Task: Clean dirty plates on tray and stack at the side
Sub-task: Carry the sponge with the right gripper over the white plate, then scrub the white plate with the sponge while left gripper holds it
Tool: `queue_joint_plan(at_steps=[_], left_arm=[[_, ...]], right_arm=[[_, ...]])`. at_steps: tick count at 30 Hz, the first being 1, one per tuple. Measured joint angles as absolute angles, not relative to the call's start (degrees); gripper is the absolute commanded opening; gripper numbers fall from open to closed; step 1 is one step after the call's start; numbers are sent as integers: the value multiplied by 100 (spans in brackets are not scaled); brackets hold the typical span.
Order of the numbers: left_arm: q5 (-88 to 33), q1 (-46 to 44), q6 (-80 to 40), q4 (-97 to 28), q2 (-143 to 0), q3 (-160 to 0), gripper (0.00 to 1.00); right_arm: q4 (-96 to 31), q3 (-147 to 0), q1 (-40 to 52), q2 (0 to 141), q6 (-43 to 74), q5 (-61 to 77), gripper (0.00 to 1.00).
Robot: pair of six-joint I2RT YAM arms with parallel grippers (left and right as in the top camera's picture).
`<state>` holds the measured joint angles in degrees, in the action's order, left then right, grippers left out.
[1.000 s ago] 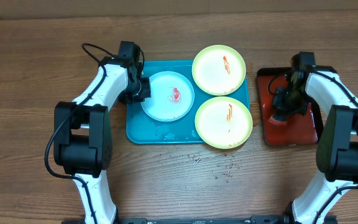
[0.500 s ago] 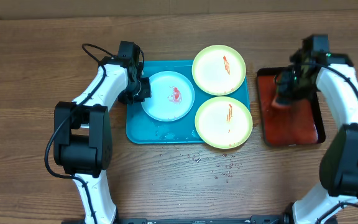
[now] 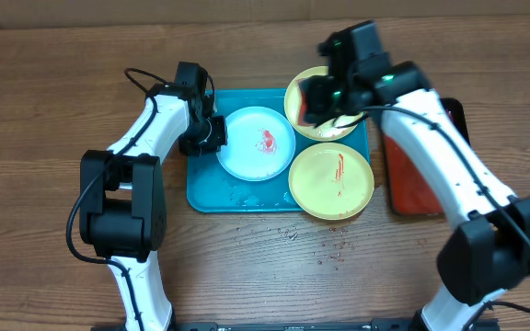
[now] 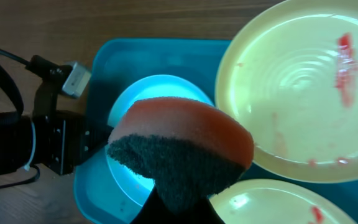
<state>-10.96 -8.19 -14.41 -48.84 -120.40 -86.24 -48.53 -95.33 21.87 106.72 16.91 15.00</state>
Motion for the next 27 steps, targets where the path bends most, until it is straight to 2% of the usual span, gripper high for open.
queue_joint_plan(at_steps=[11, 27], left_arm=[[-1249, -550, -1446, -5306, -12040, -8624, 4], [-1245, -552, -1446, -5304, -12046, -8624, 4]], right_arm=[[-4580, -9697, 2749, 12416, 2318, 1608, 4], [-4390, -10121, 3116, 13168, 2832, 1693, 4]])
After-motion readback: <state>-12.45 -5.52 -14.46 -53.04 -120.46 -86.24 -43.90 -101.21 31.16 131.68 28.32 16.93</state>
